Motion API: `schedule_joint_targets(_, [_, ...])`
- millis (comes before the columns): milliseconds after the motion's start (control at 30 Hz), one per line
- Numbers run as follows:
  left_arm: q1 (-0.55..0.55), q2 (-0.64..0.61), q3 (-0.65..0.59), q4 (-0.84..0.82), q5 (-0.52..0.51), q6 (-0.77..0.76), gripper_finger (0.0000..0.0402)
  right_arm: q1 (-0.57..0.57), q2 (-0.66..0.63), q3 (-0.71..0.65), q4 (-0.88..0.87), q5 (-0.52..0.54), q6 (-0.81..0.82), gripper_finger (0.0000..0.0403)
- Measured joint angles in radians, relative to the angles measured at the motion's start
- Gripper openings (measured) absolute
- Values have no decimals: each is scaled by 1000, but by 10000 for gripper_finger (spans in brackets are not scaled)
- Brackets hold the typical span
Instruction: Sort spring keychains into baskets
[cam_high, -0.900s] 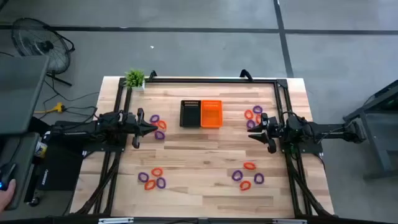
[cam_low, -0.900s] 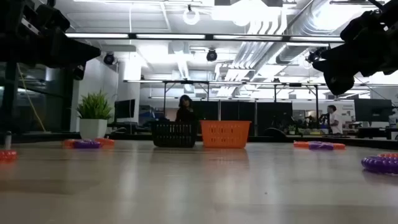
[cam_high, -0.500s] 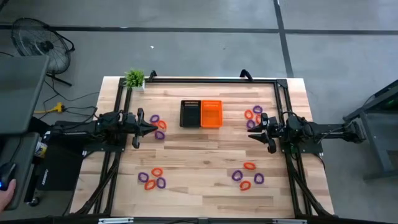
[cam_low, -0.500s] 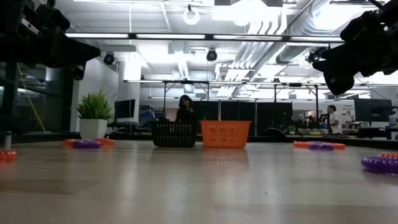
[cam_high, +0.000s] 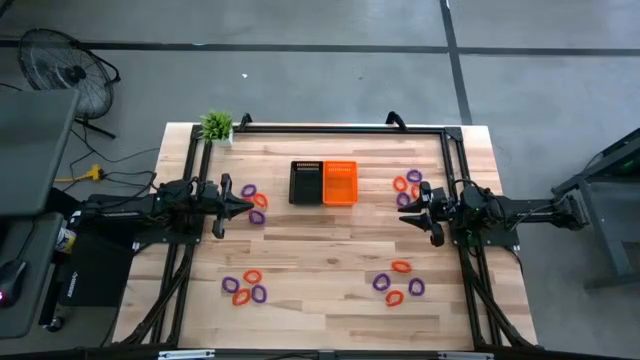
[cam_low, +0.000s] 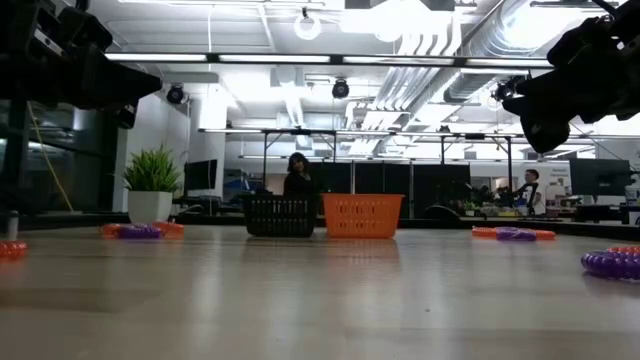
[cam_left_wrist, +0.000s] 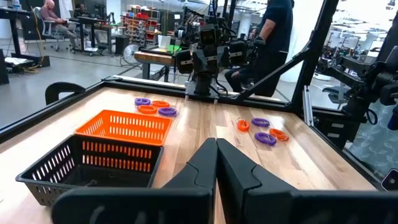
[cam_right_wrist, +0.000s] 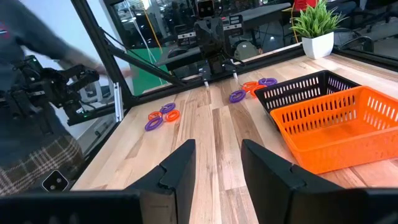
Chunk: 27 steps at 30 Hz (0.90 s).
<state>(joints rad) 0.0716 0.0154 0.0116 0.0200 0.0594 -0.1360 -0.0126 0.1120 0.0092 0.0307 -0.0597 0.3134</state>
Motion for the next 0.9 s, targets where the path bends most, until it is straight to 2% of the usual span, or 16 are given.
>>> schedule_joint_targets(433, [0,0,0,0,0,0,1,0,0,0,0,0,0,124])
schedule_joint_targets(467, [0,0,0,0,0,0,1,0,0,0,0,1,-16,124])
schedule_joint_targets(600, [0,0,0,0,0,0,1,0,0,0,-3,59,-281,124])
schedule_joint_targets(667, [0,0,0,0,0,0,1,0,0,0,0,85,-346,124])
schedule_joint_targets(900, [0,0,0,0,0,0,1,0,0,0,3,114,-338,124])
